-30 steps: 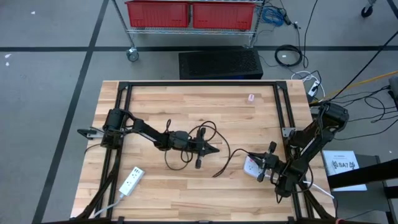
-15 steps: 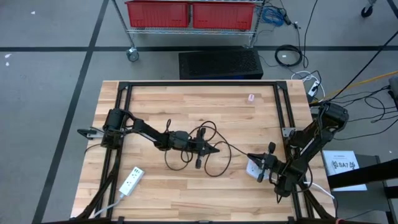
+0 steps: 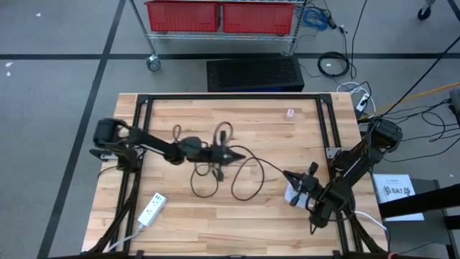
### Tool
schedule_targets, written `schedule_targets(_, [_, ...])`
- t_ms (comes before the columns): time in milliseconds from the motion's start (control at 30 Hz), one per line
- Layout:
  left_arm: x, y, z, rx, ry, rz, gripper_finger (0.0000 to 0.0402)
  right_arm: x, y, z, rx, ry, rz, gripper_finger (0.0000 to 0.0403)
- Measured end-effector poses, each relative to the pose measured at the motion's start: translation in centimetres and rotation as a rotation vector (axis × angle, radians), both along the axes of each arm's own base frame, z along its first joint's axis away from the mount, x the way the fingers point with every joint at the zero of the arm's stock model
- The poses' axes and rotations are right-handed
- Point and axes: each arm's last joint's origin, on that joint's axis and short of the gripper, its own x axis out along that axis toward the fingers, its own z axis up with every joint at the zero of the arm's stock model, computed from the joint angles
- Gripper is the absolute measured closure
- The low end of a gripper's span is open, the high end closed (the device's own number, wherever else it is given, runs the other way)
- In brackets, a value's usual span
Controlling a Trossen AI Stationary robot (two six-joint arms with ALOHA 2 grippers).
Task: Insert USB
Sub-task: Insert the top black USB cable into the red charger adapter
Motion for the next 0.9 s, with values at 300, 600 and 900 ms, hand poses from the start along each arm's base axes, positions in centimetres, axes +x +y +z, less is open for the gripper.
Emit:
schedule_targets(300, [-6.8, 0.8, -1.6, -0.056, -0.185, 0.027, 0.04, 1.4, -0.1, 1.1, 0.001, -0.081, -0.08, 0.0403])
schedule_targets(600, [-7.3, 0.9, -3.8, -0.094, -0.172, 0.017, 0.04, 4.2, -0.5, 3.1, -0.021, -0.07, -0.184, 0.0403])
schedule_targets(900, [-6.7, 1.7, -4.3, -0.09, -0.146, 0.047, 0.04, 7.0, -0.3, 5.7, -0.133, 0.128, -0.194, 0.0403])
